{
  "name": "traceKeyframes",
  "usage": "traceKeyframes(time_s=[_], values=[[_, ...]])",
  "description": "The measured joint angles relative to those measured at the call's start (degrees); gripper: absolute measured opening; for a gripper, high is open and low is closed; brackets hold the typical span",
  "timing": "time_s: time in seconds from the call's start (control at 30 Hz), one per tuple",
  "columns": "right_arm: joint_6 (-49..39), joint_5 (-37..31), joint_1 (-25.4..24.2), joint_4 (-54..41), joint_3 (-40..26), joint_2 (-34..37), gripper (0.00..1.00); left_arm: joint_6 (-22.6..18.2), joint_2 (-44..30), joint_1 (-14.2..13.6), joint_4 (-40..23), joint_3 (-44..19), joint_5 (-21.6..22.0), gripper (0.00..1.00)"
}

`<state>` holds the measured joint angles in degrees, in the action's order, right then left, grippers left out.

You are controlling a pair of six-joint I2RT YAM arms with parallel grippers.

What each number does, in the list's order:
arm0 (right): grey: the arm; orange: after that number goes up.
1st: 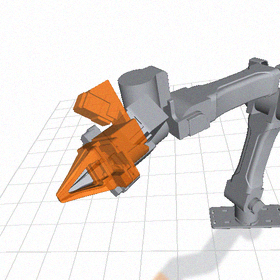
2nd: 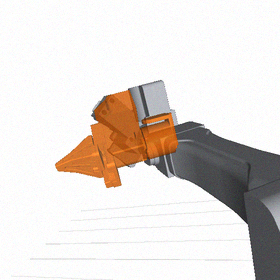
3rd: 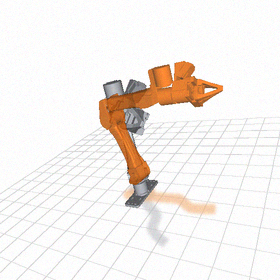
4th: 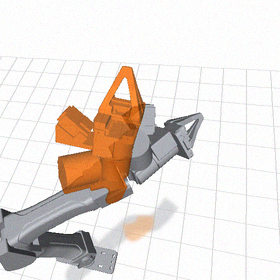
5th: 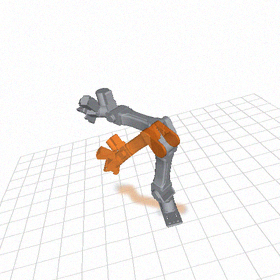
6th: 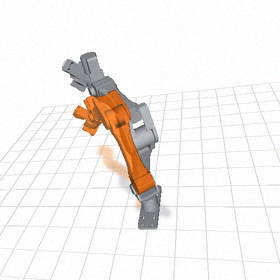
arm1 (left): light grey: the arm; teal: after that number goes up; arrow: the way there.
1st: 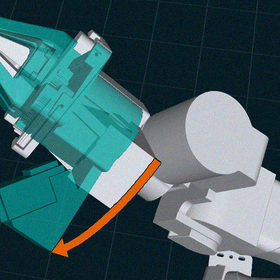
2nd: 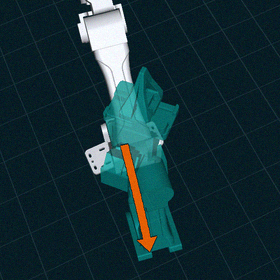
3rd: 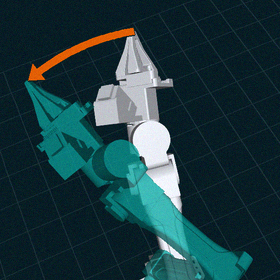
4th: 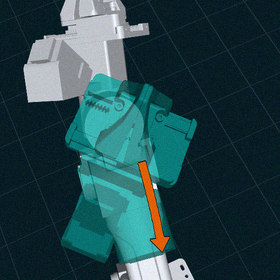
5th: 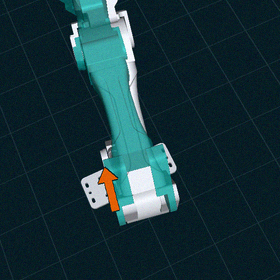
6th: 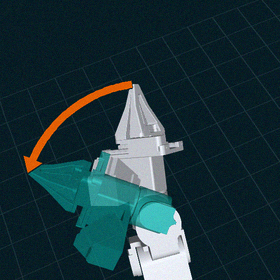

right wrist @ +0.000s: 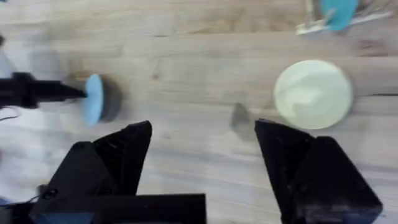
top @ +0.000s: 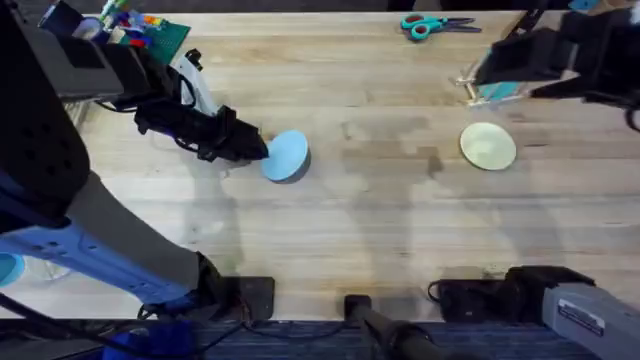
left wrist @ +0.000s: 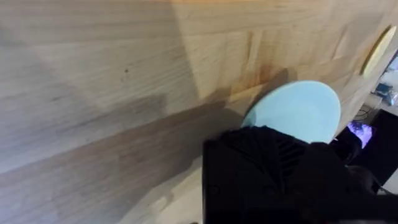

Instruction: Pick up the plates from the table one by one and place each into a slot on the dish rack.

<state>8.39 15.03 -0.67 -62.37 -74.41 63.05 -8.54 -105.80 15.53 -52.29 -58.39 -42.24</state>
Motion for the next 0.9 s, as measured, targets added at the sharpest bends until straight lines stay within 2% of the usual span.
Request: traceKeyframes(time_s=[0.13,0.33,0.9], values=[[2.78,5.47,0.0,0.02,0.0,4.06,0.995,0.0,-0.02,0.0,0.04,0.0,0.0,0.04],[5.78,8.56,1.61,0.13,0.0,9.43,0.995,0.01,-0.02,0.0,0.04,0.0,0.0,0.04],[10.39,9.87,16.94,8.46,0.0,21.36,0.995,0.02,-0.02,0.0,0.07,0.0,0.0,0.04]])
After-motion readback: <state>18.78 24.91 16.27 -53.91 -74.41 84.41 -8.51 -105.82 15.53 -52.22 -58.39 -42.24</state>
